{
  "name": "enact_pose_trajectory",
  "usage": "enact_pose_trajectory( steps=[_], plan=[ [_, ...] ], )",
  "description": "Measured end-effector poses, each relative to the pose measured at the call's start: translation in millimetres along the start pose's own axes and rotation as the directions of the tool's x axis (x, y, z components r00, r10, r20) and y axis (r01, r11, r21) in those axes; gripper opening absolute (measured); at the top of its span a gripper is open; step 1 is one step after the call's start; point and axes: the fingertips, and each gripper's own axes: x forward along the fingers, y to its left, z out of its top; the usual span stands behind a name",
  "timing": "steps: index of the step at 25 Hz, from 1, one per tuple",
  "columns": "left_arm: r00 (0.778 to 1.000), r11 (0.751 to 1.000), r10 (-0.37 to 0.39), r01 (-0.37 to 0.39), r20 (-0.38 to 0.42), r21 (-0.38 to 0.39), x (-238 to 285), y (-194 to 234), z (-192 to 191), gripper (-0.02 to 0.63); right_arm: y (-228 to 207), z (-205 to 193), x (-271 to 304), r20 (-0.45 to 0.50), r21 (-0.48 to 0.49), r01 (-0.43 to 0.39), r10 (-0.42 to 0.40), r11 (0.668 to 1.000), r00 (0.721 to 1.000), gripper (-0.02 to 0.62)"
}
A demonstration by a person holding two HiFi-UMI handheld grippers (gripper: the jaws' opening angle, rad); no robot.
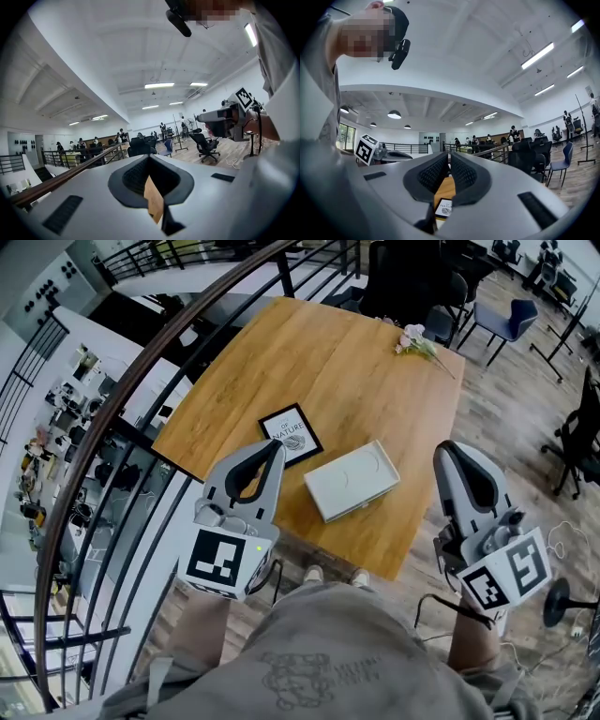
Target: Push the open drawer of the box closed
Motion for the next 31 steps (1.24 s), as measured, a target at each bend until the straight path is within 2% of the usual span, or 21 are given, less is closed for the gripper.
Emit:
enact_pose_trajectory(
  steps=[15,31],
  plan=[
    [0.993,1.0,-0.021,0.02,-0.117,-0.015,0.1,-17.0,-45.3,0.015,8.7,-61.8,-3.2,-0.164,0.004,-0.043,0.043,0.999,0.985,0.041],
    [0.993,1.0,-0.019,0.019,-0.115,-0.002,-11.6,-15.4,-36.4,0.015,15.3,-49.2,-1.9,-0.136,-0.002,-0.044,0.043,0.999,0.99,0.041]
  ],
)
